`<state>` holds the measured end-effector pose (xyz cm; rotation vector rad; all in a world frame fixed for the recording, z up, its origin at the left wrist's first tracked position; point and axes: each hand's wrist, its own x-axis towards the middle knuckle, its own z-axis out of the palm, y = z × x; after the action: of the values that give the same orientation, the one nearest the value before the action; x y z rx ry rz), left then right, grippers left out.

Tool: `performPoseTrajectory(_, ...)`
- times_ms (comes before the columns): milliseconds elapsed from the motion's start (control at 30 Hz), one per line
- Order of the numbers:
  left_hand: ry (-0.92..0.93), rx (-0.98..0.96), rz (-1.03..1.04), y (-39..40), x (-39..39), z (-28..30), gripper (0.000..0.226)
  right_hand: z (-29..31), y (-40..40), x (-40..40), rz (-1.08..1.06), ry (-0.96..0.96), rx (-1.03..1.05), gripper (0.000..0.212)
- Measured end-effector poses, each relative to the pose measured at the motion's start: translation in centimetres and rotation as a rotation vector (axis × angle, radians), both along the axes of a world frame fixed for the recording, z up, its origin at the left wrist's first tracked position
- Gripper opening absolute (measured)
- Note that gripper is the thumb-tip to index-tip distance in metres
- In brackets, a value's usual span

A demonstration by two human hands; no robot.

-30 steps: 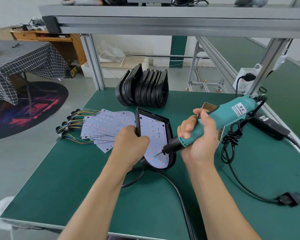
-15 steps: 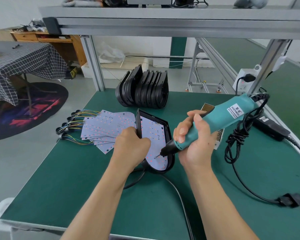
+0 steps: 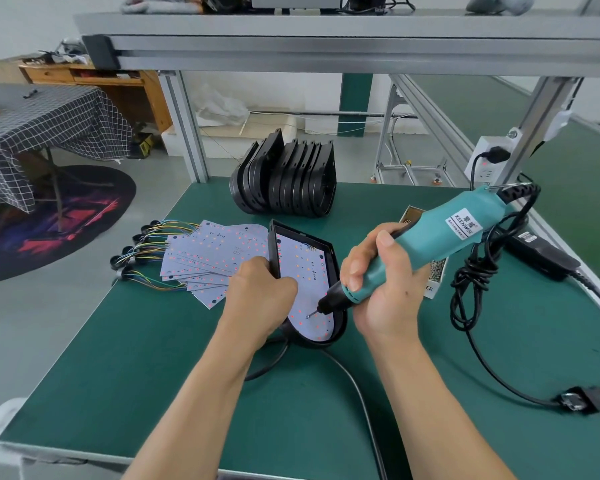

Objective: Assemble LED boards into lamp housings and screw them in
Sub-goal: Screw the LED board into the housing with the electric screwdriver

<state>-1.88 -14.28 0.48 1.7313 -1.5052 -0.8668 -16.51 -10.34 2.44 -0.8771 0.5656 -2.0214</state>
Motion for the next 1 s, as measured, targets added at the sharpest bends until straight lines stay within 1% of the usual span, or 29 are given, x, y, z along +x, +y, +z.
performPoseTrajectory(167, 0.069, 0.026, 0.008, 0.00, -0.08, -0.25, 0.018, 0.18, 0.08, 0.19, -0.003, 0.012, -0.012, 0.009)
performPoseTrajectory(233, 0.101, 0.035, 0.004, -0.08, -0.20, -0.30, 0.021, 0.23, 0.15, 0.19, 0.003, 0.015, -0.012, 0.010)
performPoseTrajectory(433, 0.136, 0.038, 0.004, 0.11, -0.25, -0.34, 0.021, 0.21, 0.25, 0.28, 0.005, 0.046, -0.008, 0.007)
performPoseTrajectory(567, 0.141, 0.033, 0.005, 0.19, -0.19, -0.31, 0.017, 0.13, 0.25, 0.17, 0.028, 0.051, -0.010, 0.008)
performPoseTrajectory(733, 0.121, 0.019, 0.012, 0.27, -0.25, -0.47, 0.022, -0.02, 0.15, 0.11, 0.036, 0.072, -0.027, 0.009)
performPoseTrajectory(867, 0.125, 0.017, -0.002, 0.27, -0.18, -0.54, 0.022, -0.21, 0.02, -0.10, 0.050, 0.074, -0.019, 0.004)
performPoseTrajectory(1000, 0.108, 0.015, -0.007, 0.34, 0.05, -0.61, 0.017, -0.35, 0.05, -0.20, 0.062, 0.067, -0.015, 0.010)
